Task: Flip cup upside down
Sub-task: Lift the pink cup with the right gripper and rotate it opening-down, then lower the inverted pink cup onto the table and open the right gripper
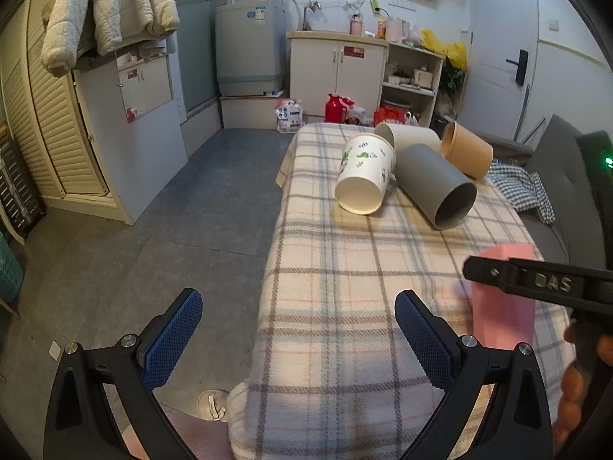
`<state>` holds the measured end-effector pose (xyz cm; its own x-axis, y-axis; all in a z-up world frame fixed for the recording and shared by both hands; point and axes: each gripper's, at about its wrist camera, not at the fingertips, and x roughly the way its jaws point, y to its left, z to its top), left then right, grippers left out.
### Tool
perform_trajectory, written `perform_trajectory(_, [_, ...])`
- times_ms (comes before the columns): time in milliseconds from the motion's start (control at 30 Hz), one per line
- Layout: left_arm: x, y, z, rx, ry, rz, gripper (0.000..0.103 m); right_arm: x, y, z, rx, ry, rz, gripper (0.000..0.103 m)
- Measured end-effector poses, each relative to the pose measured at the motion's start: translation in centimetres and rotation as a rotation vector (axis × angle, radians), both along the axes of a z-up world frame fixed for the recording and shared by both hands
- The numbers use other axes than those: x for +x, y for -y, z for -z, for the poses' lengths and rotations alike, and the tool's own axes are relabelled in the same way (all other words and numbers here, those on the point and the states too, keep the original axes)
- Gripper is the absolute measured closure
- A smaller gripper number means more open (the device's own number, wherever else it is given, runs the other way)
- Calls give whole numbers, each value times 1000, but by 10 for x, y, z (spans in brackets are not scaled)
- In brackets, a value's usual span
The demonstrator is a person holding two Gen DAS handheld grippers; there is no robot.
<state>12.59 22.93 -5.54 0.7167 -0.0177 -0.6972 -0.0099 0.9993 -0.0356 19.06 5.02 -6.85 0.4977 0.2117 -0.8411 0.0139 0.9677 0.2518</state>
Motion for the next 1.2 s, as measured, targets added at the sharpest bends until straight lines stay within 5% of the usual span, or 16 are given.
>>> perform_trajectory(167, [1, 2, 0, -21, -1, 2, 0, 9, -1, 9, 5, -14, -22, 39])
perform_trajectory(300, [1, 0, -4, -42, 8, -15, 0, 4, 0, 0, -28, 3, -29, 17])
perform_trajectory(700, [-27, 41, -26, -44, 29, 86, 0, -67, 65, -56, -144, 234, 61, 16])
perform_trajectory(933, [-37, 91, -24, -40, 1, 161, 0, -107, 117, -38, -128, 261, 186, 16])
perform_trajectory(1200, [-31, 129, 0, -2, -61, 224, 1, -107, 145, -15, -78, 205, 224, 16])
